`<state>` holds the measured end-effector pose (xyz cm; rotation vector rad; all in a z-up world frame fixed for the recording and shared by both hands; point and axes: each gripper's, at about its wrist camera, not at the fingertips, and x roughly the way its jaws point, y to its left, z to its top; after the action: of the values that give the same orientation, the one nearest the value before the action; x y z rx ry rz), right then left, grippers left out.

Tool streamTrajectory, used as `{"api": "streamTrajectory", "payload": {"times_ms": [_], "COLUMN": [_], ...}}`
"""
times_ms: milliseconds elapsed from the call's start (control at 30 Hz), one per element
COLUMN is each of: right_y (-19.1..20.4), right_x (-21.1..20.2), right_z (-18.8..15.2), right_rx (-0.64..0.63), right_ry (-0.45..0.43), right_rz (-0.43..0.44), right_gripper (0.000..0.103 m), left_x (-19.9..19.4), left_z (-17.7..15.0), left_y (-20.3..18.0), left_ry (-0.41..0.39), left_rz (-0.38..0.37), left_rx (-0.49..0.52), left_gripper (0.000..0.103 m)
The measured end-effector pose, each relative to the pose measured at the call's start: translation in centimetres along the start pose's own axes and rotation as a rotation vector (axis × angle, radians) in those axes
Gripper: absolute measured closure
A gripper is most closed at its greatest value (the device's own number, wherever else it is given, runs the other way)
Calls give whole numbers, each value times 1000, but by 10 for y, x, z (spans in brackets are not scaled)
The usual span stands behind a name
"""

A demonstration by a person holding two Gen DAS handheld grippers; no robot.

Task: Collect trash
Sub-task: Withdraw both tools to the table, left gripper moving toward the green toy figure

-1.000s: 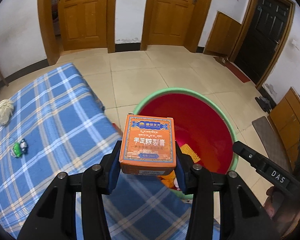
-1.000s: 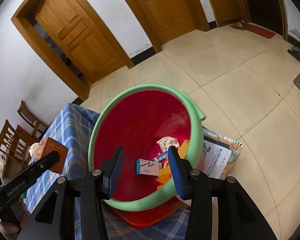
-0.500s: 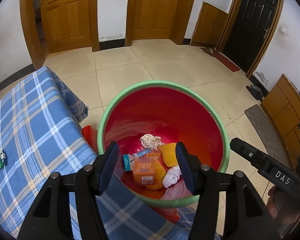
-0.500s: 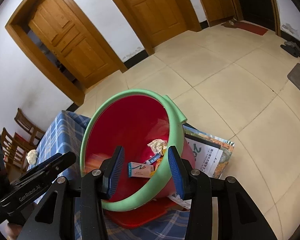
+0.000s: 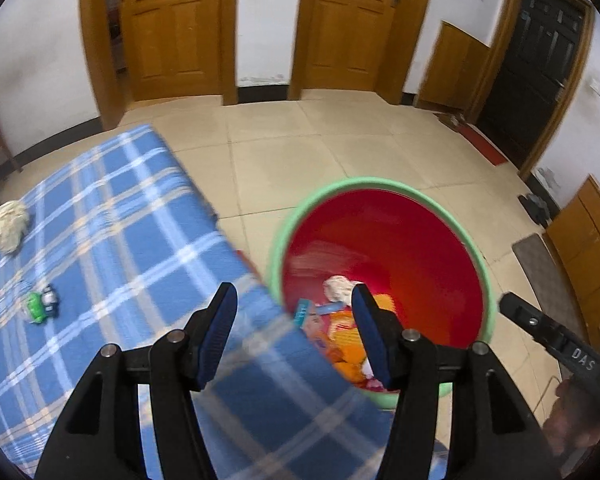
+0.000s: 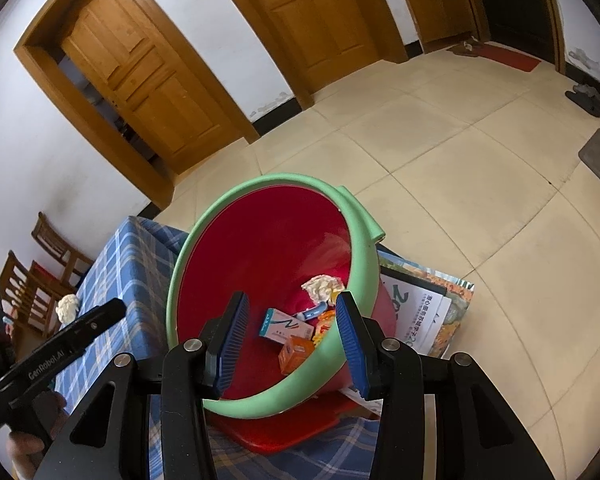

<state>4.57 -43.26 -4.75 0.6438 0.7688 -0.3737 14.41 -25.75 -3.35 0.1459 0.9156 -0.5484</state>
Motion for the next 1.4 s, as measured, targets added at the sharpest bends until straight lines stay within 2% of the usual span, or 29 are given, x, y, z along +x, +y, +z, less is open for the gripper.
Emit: {"api": "streamTrajectory", "payload": {"times_ms": [667,833,1133,1400], "right_y": [18,21,25,28], "right_x": [4,6,11,13], "right_z": [-6,-7,-8,-8], "right_rx": [-31,-37,-40,-51], "right_ry": [22,31,38,46], "right_rz": [-11,-17,-26,-34], "right_gripper": [54,54,54,54], "left_x": [-24,-21,-3,2], "left_z": [-14,-21,-27,-30], "left_y": [142,166,188,191], "left_ry": [-32,-20,20,6], "left_rz": [249,306,328,327], "left_rx": [-264,-300,-338,-341], "left_gripper": [43,36,36,37]}}
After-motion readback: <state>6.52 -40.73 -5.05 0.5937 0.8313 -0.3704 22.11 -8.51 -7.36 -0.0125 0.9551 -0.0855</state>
